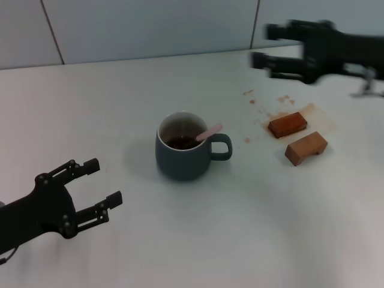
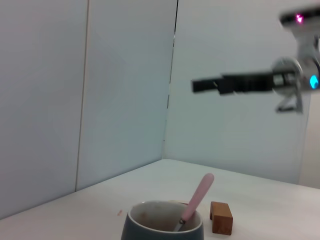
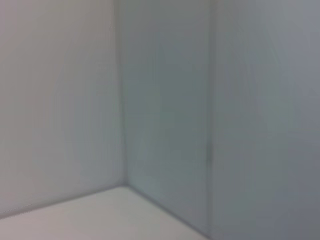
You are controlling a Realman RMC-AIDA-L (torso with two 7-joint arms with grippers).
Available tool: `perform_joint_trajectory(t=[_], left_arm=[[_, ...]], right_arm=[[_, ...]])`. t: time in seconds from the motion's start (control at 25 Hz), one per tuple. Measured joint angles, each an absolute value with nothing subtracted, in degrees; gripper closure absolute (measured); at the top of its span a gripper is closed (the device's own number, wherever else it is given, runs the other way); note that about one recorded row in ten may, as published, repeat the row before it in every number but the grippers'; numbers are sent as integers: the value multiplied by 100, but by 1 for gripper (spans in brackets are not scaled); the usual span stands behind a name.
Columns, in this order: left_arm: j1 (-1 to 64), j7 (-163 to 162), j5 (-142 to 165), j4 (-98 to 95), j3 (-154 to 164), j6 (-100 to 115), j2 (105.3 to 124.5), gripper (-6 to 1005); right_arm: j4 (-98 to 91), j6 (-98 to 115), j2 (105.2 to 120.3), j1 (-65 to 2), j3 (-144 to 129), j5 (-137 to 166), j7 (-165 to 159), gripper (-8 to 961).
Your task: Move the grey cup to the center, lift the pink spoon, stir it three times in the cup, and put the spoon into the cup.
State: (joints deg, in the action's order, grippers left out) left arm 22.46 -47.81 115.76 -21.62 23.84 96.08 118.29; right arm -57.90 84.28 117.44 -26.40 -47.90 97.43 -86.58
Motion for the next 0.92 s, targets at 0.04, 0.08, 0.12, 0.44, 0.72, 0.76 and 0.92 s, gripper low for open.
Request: perform_joint_trajectory(t=[0.04,0.08,0.12,0.44,0.72,0.76,0.92], left_arm=[[2303,-4869,11578,-2163,2395,9606,11824,189],[2303,-4869,11578,-2163,2395,9606,11824,189],[2350,-4966,11587,-2187,2397,9607,11812,189],[2864,-5865,11627,-2323,2780,9615,11414,189],[3291,-6999,11630,-2883,3575,9553,11106,189],[3339,-7118,11629,-3009,3596,9550,11081,189],[3357,-7181,11674,-3045,3606,9548,11062,189]], right_arm=[[-4895,8690,11572,-2475,-4320,9471,-7801,243],[-4895,8690,11572,-2475,-4320,9471,-7801,243],[-4399,8850,11461,-2434,-4102,9433,-7404,243],[-2431,9200,10619,-2487,-3823,10262,-6395,243],[-2701,9333,10559,-2713,-3795,11036,-6800,243],[-2728,9376,10542,-2756,-3791,11063,-6816,243],[-2739,9438,10541,-2790,-3784,11066,-6830,243]])
